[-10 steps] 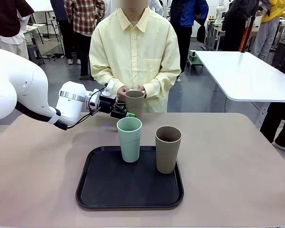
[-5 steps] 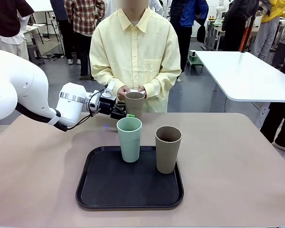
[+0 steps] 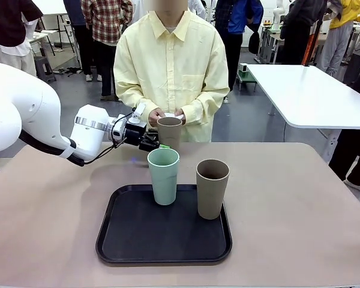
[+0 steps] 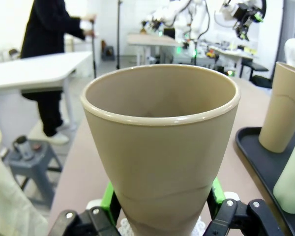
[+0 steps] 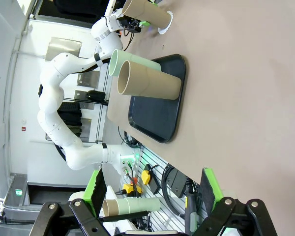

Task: Place coasters on the table and set cups on them.
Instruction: Pick up one Reusable plastic cup and place it on a coaster set by the human.

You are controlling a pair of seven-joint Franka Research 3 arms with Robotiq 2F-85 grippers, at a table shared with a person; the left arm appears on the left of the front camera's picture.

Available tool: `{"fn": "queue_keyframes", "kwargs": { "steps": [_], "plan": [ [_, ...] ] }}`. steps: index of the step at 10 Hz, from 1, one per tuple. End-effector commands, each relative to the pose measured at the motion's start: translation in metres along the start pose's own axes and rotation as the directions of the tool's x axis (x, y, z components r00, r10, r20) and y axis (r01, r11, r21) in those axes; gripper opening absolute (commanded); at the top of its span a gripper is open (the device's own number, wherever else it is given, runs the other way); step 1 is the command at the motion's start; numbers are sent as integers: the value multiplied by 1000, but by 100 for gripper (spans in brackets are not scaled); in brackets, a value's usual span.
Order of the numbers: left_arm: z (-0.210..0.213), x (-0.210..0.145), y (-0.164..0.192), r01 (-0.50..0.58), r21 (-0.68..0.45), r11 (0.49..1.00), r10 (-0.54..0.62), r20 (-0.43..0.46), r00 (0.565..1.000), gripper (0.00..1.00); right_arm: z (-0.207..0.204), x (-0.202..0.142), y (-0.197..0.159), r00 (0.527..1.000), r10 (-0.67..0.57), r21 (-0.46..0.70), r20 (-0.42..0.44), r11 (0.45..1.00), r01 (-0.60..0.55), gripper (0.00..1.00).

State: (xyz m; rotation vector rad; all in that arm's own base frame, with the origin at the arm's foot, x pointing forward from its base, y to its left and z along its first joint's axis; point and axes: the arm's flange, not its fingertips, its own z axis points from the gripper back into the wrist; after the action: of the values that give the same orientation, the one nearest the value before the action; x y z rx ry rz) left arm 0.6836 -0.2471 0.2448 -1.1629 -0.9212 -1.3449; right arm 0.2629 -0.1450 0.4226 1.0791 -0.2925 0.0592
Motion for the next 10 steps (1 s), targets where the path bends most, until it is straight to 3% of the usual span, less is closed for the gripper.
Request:
{"fn": "queue_keyframes", "kwargs": {
  "steps": [1,4,6,10],
  "plan": [
    [5,3,-7,-16,-17,1000,16,-14,1000,84,1,1,0,1000,8,17,10,1000,-8,100],
    [6,3,-8,-13,-17,1000,13,-23,1000,84,1,1,0,1000,8,17,10,1000,-8,100],
    [7,1,-9,-13,-27,1000,12,-38,999,100,1,1,0,1000,8,17,10,1000,-8,100],
    [9,0,-11,-6,-38,999,3,-74,997,100,1,1,0,1000,8,17,10,1000,-8,100]
  ]
}}
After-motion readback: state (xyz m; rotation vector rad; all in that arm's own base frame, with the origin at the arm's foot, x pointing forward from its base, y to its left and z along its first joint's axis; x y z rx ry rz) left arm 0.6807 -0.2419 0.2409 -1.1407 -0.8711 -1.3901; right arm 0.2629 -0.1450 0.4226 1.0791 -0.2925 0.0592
